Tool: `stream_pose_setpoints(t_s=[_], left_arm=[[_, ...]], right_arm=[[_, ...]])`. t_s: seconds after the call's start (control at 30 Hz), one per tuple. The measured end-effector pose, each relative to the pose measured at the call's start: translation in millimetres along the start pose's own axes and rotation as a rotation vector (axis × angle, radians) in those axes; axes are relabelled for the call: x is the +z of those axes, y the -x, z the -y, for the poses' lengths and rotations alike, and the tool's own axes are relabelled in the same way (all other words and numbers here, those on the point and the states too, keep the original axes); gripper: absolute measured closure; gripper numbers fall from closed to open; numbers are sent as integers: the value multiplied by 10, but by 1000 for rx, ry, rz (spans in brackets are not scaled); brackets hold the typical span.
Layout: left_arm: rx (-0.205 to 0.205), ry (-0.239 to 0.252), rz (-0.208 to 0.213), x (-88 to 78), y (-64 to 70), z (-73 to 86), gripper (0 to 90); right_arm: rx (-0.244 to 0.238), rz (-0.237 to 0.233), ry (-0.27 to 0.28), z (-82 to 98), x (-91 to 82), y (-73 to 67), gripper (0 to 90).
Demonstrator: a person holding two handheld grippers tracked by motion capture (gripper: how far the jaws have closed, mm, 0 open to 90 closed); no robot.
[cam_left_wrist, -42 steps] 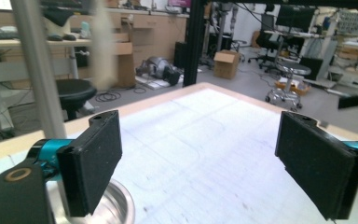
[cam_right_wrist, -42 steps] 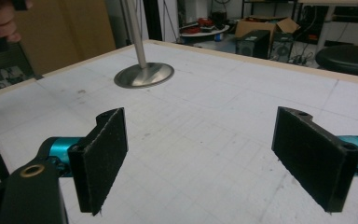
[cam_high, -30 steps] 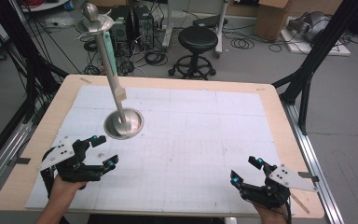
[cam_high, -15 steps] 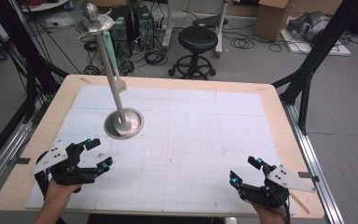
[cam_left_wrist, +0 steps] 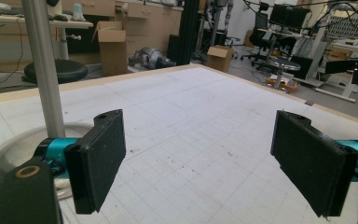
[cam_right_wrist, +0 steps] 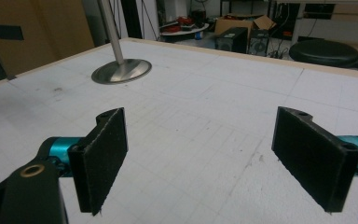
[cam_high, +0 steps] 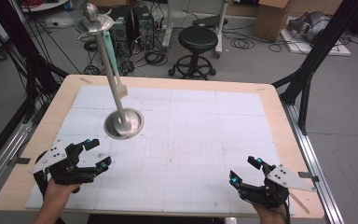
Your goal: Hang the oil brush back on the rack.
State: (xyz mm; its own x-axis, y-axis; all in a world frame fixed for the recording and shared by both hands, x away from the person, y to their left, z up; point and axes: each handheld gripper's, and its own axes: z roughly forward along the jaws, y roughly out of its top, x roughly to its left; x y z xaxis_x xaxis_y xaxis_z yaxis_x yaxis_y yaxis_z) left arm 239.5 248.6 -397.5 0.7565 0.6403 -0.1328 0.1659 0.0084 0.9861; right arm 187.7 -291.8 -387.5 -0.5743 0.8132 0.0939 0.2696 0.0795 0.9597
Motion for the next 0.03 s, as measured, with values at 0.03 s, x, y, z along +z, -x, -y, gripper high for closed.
stream_pose_setpoints(t_s=[0.03], left_arm=[[1,-2,3,5,2,2,183]], right_arm=[[0,0,-1,0,-1,1,169]])
